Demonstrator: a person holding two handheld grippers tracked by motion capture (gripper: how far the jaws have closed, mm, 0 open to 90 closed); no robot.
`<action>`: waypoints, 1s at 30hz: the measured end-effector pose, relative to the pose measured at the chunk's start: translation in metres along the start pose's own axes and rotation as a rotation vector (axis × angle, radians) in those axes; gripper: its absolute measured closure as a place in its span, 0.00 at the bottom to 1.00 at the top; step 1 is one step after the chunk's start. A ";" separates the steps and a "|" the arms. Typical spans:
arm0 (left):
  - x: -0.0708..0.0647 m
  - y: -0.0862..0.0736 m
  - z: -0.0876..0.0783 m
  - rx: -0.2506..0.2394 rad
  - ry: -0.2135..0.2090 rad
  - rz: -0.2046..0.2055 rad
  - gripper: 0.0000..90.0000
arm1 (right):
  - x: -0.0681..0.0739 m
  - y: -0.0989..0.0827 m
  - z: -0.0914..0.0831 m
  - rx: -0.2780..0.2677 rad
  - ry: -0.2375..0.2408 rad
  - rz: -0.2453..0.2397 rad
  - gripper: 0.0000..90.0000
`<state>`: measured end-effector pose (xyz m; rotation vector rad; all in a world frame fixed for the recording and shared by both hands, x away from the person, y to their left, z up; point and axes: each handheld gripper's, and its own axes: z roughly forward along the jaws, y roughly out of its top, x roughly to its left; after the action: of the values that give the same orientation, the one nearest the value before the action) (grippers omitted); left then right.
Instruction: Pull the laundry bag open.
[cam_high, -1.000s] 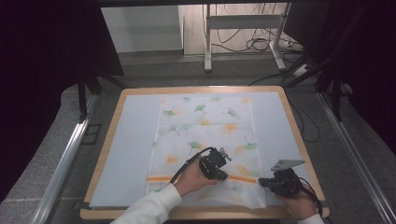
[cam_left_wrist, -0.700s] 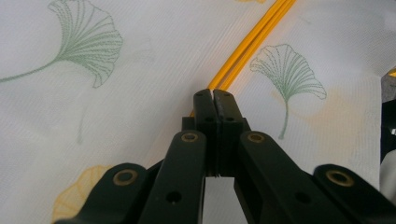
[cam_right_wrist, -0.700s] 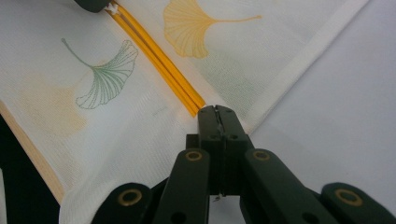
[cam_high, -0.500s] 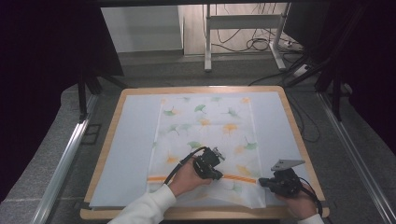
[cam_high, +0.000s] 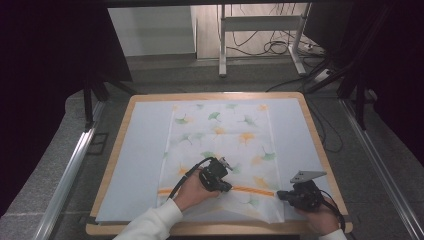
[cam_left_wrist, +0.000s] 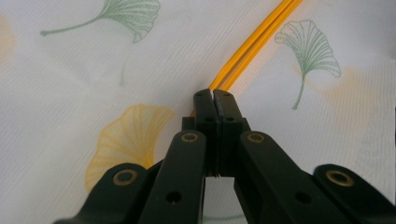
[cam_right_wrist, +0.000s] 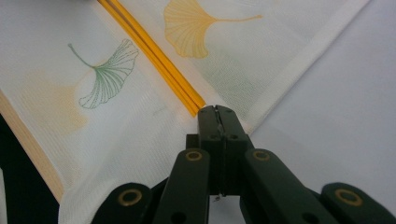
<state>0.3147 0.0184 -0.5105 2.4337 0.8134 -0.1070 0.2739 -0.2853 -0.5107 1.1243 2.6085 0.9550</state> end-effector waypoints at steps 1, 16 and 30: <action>0.001 -0.001 -0.001 -0.003 0.000 -0.003 1.00 | 0.000 0.000 0.000 0.000 0.000 0.000 0.99; 0.008 -0.014 -0.010 -0.009 0.013 -0.019 1.00 | 0.000 0.000 0.000 0.001 -0.003 0.000 0.99; 0.018 -0.029 -0.019 -0.005 0.025 -0.045 1.00 | 0.000 0.000 0.000 0.000 -0.001 0.001 0.99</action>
<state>0.3105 0.0575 -0.5135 2.4166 0.8786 -0.0917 0.2737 -0.2853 -0.5107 1.1260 2.6073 0.9549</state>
